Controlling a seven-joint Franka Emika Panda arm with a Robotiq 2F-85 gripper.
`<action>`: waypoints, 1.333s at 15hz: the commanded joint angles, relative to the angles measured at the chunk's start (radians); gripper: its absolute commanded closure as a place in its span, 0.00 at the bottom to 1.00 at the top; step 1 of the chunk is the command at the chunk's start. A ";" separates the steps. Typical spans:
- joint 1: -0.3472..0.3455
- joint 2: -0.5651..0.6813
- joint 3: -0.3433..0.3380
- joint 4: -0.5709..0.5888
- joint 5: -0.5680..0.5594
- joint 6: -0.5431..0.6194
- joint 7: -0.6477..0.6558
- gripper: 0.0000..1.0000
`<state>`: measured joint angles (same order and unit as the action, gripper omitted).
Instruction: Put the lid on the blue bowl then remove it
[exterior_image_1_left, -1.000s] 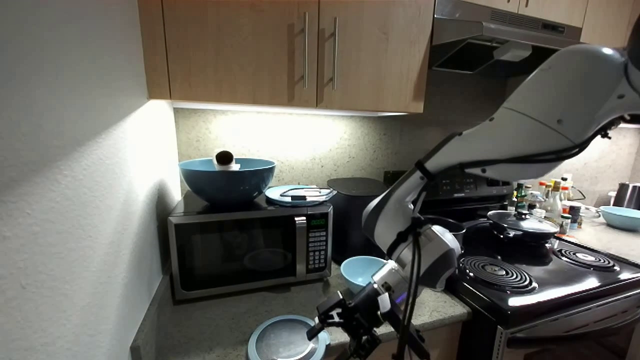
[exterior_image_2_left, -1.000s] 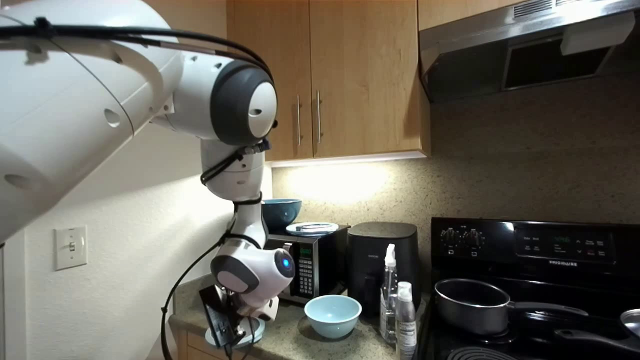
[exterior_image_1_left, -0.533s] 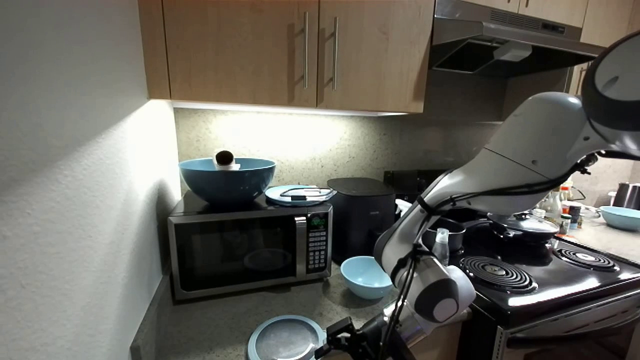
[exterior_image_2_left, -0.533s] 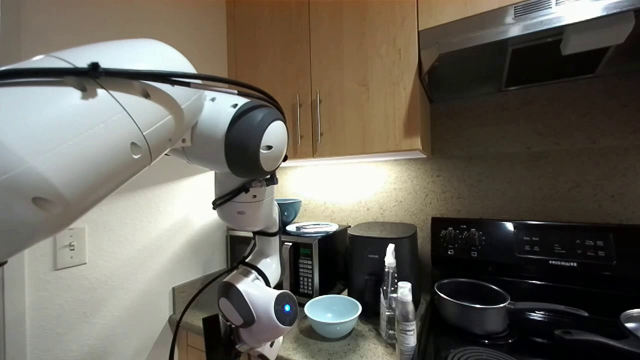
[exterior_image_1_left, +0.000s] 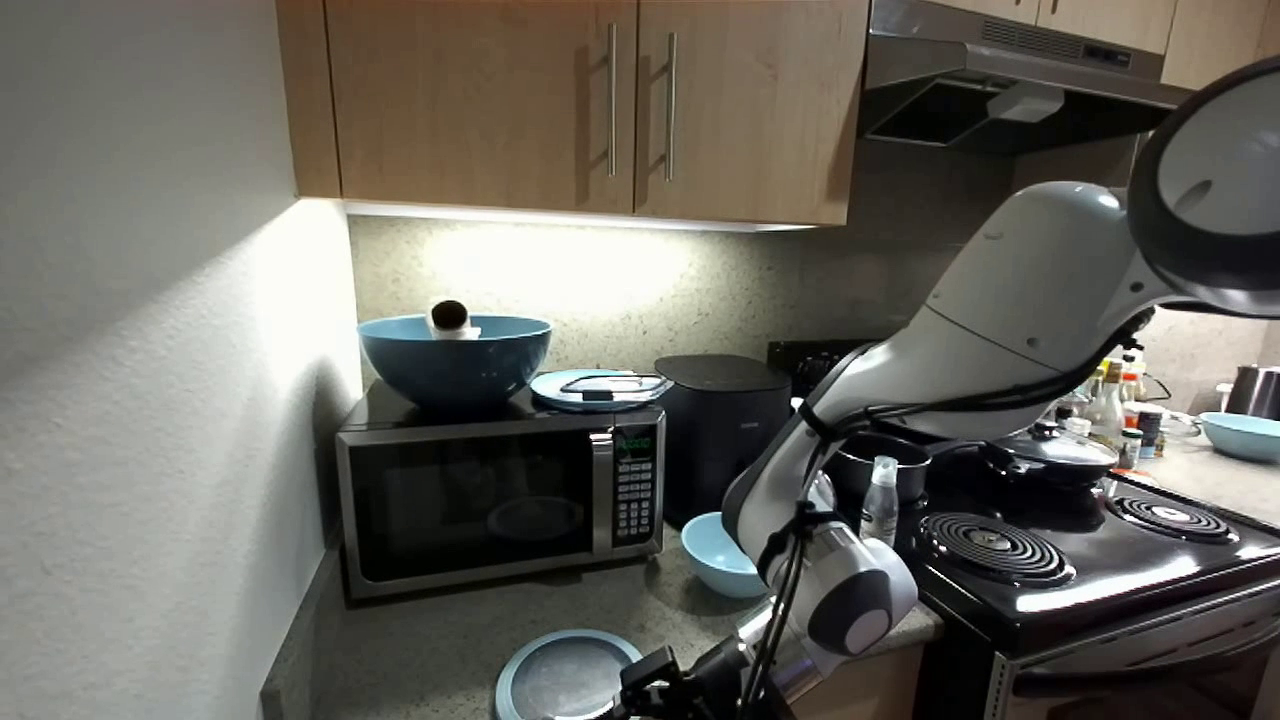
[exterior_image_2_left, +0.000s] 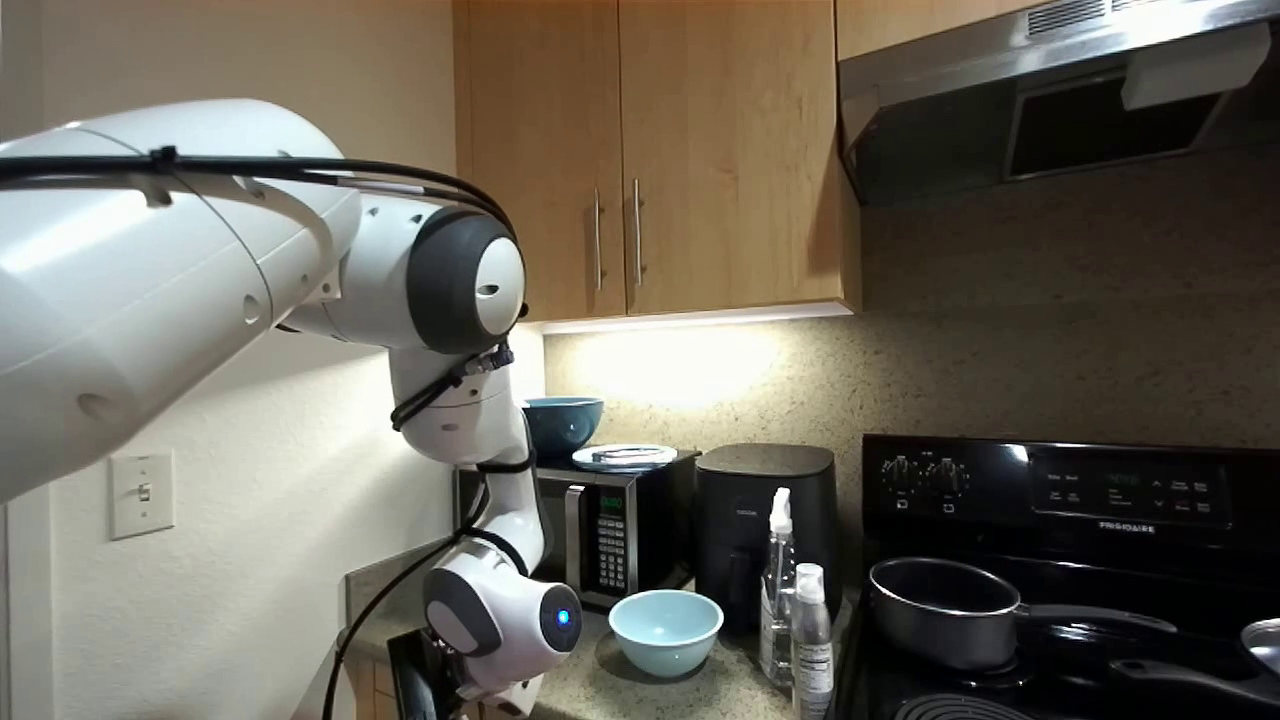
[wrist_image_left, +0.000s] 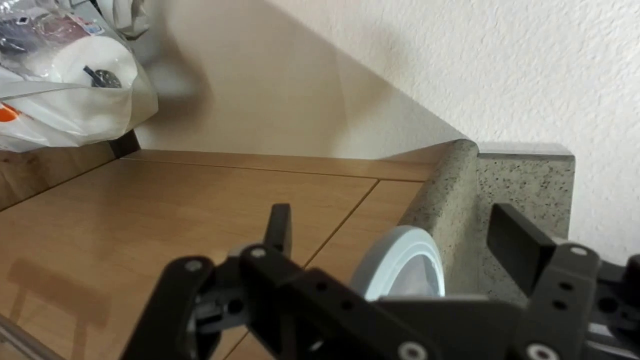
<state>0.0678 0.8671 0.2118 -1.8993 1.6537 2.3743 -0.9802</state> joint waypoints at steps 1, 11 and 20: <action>0.035 -0.005 -0.035 0.008 0.054 -0.076 -0.069 0.00; 0.075 0.024 -0.097 0.061 0.012 -0.095 -0.011 0.00; 0.055 0.056 -0.110 0.129 0.005 -0.190 0.016 0.00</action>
<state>0.1333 0.9114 0.1054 -1.7886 1.6554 2.2349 -0.9948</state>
